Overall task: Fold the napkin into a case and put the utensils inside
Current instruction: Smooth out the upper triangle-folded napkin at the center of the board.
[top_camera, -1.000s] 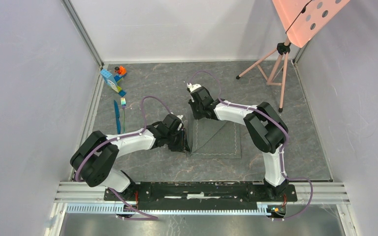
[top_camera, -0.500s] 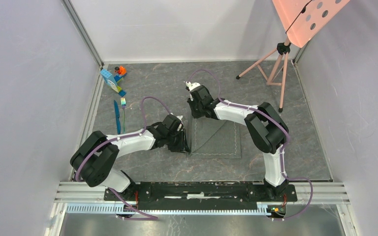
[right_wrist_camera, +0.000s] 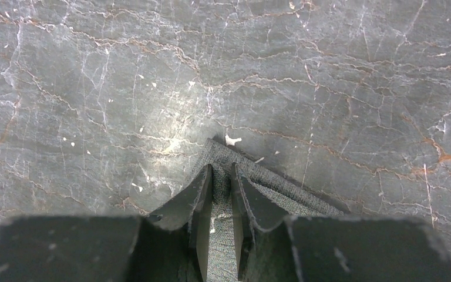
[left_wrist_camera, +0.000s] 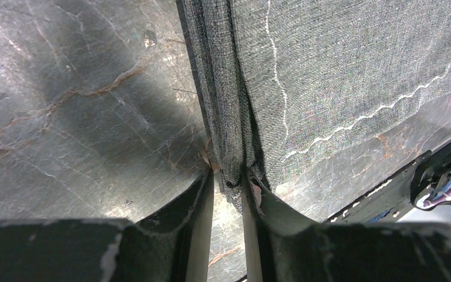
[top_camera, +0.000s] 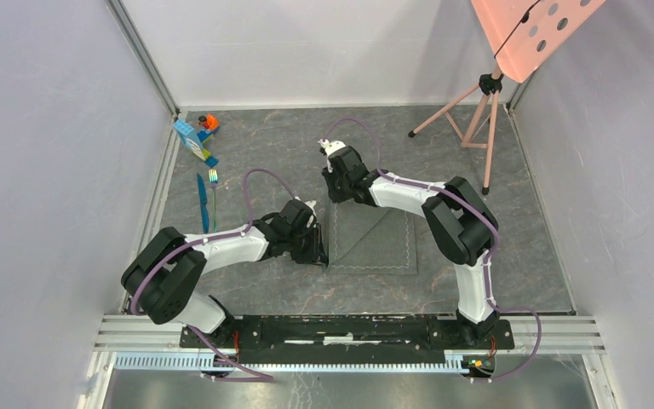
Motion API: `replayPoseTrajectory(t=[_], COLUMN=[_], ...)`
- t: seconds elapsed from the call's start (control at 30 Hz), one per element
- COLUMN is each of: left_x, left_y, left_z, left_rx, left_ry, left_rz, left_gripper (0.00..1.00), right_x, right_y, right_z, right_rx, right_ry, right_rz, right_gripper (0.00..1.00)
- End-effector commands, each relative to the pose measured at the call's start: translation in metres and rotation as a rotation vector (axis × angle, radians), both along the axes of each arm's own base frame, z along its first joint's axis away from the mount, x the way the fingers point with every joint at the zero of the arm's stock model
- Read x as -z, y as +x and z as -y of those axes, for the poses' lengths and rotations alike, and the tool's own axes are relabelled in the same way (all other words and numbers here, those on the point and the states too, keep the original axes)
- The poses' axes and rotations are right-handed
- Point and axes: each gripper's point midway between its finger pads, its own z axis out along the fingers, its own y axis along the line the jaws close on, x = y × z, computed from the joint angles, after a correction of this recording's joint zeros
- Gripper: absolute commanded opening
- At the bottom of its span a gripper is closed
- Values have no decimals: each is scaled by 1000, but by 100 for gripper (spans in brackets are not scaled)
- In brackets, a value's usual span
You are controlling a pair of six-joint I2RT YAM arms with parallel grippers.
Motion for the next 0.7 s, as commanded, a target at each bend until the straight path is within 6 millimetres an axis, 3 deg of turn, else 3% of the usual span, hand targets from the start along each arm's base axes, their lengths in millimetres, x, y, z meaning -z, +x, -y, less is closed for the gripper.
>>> replayPoseTrajectory(t=[0.0,0.3,0.43,0.57,0.67], left_x=[7,4,1,-7,-16], left_y=[-6,-5,-4,-1,1], left_z=[-4,-5,-7,-13,-16], left_rx=[-21,-25,-36,-73,-95], left_ry=[7,12,14,20,13], left_rz=[-26,-17,-8,23,47], left_gripper=[31,31,31,32,35], right_x=[-16,-10,-12,-28,-51], right_y=[17,21,21,21,21], right_z=[-16,-14,-15,-18,-18], right_rx=[-1,11,6,-5,-13], right_ry=[41,25,25,41,66], right_rz=[64,62,58,55,53], right_gripper=[23,25,32,43,51])
